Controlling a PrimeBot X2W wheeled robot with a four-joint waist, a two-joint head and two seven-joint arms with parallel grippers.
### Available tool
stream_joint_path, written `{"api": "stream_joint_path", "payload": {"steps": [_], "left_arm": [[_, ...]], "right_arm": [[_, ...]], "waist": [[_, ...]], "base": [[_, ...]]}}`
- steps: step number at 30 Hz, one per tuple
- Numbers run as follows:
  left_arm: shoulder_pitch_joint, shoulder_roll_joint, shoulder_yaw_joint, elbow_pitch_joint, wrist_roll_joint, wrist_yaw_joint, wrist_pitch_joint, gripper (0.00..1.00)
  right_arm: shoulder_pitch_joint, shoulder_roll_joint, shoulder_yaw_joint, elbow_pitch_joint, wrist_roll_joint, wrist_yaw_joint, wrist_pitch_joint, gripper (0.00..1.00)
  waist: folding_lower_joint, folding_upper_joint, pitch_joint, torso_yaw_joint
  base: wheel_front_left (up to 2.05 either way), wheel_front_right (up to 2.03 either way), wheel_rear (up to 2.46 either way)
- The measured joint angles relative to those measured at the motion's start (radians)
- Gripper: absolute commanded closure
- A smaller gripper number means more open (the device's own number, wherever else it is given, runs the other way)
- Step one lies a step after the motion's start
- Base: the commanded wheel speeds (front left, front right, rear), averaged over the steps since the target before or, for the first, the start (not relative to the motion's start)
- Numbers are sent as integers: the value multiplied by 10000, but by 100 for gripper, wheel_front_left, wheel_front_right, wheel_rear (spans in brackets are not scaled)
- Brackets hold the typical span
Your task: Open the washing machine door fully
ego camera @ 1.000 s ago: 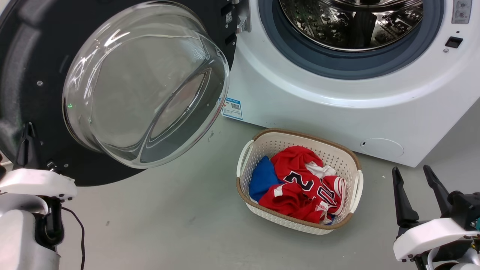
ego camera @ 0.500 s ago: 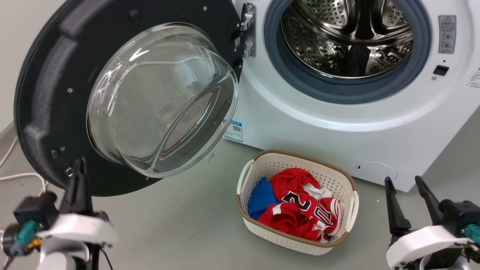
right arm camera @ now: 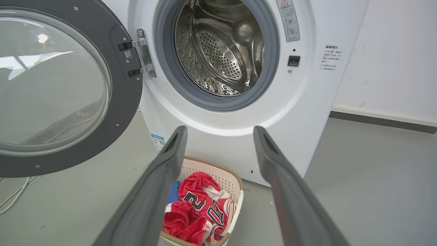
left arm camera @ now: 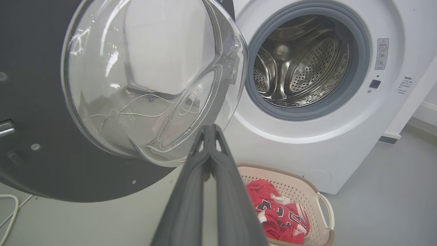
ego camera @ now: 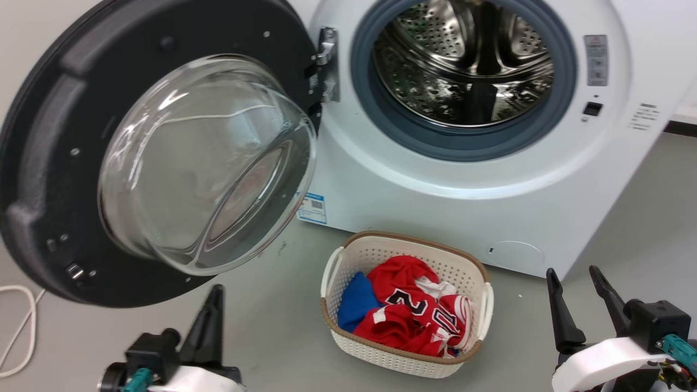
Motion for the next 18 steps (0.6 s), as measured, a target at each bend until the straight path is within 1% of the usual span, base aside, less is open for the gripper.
{"api": "stream_joint_path", "payload": {"steps": [3, 4, 5, 6, 7, 8, 18], "left_arm": [[-87, -163, -284, 209, 173, -84, 0, 100], [-171, -174, -351, 267, 244, -98, 0, 97], [-258, -174, -397, 291, 313, -113, 0, 74], [-337, -182, -422, 297, 349, -125, 0, 46], [-419, -186, -453, 316, 407, -146, 0, 11], [-485, -184, -495, 380, 439, -161, 0, 0], [-1043, -182, -614, 1154, 600, -115, 2, 0]], "right_arm": [[0, 13, 21, 52, -6, 0, -4, 0], [-1, 15, 23, 54, -6, 0, -13, 0], [0, 17, 12, 54, -6, 0, -13, 0], [-1, 17, 6, 58, -6, 0, -13, 0], [-1, 21, 12, 61, -8, 0, -13, 0], [0, 25, 6, 67, -8, 0, -13, 0], [-10, 33, 96, 115, -6, 0, -17, 0]], "waist": [[0, 0, -48, -304], [-1, 0, -63, -420], [0, 0, -75, -547], [0, 0, -85, -672], [0, 0, -94, -800], [0, 0, -102, -934], [0, 0, -149, -2231]], "base": [[0, 0, 0], [0, 0, 0], [0, 0, 0], [0, 0, 0], [0, 0, 0], [0, 0, 0], [0, 0, 0]]}}
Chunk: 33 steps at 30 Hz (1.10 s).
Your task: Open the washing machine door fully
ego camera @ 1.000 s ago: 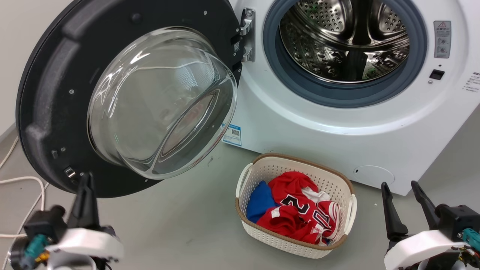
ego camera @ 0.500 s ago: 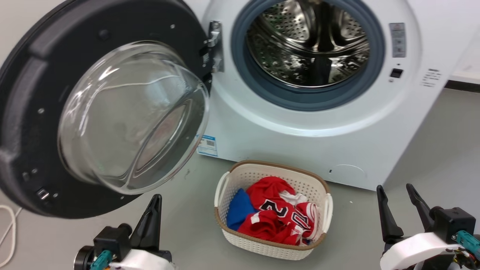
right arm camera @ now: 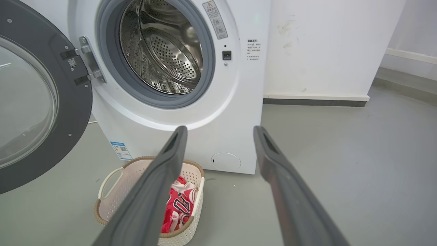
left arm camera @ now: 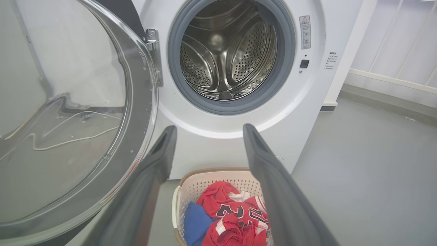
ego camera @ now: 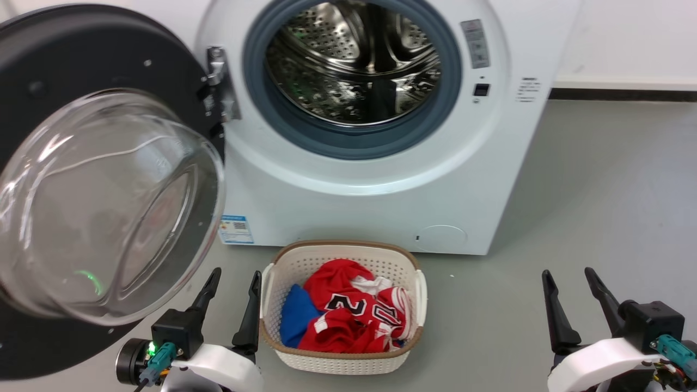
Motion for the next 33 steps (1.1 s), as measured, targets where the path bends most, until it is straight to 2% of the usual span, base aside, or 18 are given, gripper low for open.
{"api": "stream_joint_path", "payload": {"steps": [7, 13, 21, 33], "left_arm": [[-63, -23, 27, 437, -23, 188, 15, 0], [-198, -65, 132, 500, -25, 351, 13, 0], [-198, -117, 278, 407, -10, 558, 12, 0], [-198, -238, 443, 169, 144, 520, 12, 0]], "right_arm": [[-14, -88, 201, 10, 48, 0, 0, 0], [-58, -228, 336, -17, 161, 0, 0, 0], [-162, -291, 508, -148, 176, 0, -4, 0], [-247, -362, 535, -165, 230, 0, -12, 0]], "waist": [[0, 0, 40, -838], [-1, 0, 156, -1203], [0, 0, 317, -1201], [0, 0, 387, -967]], "base": [[0, 0, 0], [0, 0, 0], [0, 0, 0], [0, 0, 0]]}}
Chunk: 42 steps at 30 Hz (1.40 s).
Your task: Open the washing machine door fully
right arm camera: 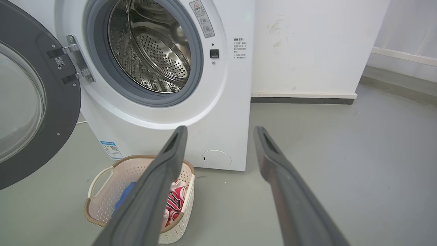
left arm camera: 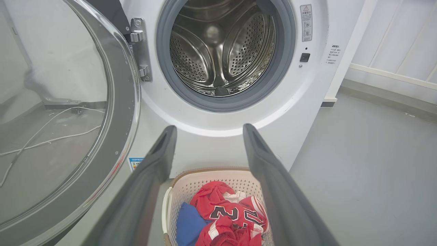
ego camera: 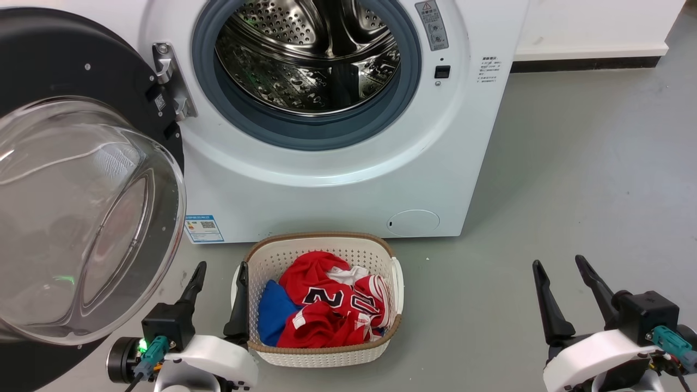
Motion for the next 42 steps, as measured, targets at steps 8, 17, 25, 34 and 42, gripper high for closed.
{"api": "stream_joint_path", "payload": {"steps": [8, 17, 25, 34, 42], "left_arm": [[10, -27, 67, -15, 40, -2, 0, 0], [28, -21, 119, 19, 81, -2, 0, 0], [44, -27, 165, 13, 82, -2, 0, 0], [319, -151, 284, 468, -671, -46, 339, 100], [317, -211, 470, 401, -2123, -151, 694, 100]], "right_arm": [[1, 8, 17, 46, 19, 0, -31, 0], [1, 23, 61, 107, 21, 0, -71, 0], [3, 33, 82, 127, 21, 0, -69, 0], [240, 56, 56, 629, 840, 0, 19, 100], [166, 81, -67, 834, 2374, 0, 196, 100]], "waist": [[-1, 0, -22, -44], [0, 0, -4, -75], [0, -1, -1, -74], [-1, 0, -4, -56], [0, 0, -11, -24]], "base": [[0, 0, 0], [0, 0, 0], [0, 0, 0], [0, 0, 0], [0, 0, 0]]}}
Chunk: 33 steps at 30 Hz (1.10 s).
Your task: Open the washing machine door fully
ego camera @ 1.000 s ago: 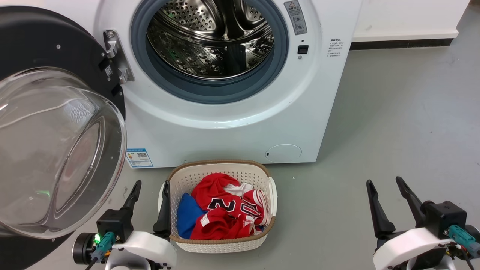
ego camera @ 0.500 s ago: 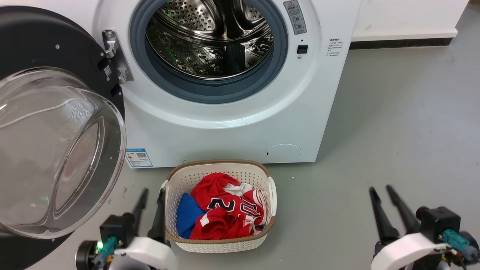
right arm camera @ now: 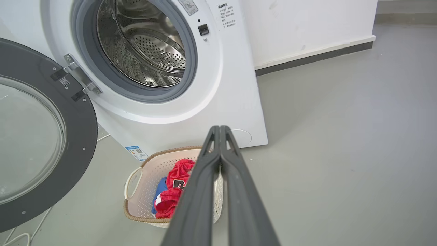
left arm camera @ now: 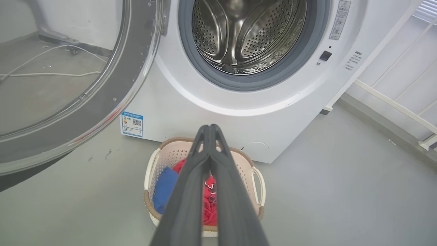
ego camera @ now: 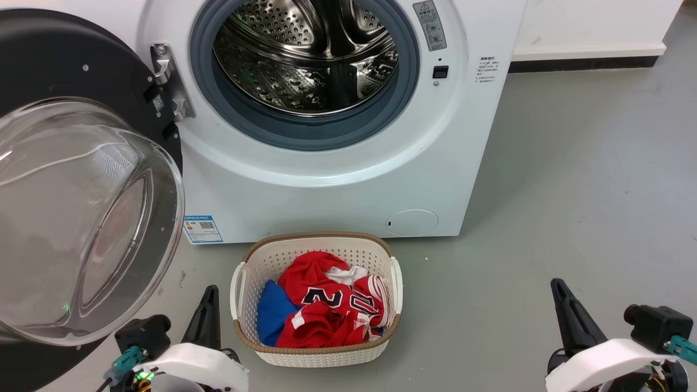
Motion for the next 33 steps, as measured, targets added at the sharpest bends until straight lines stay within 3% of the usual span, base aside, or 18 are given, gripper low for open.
{"api": "stream_joint_path", "payload": {"steps": [33], "left_arm": [[-122, -242, 780, -274, -4740, -408, 1227, 100]], "right_arm": [[-594, 115, -464, 585, 5081, -2, 525, 100]], "waist": [[0, 0, -28, 126]], "base": [[0, 0, 0]]}}
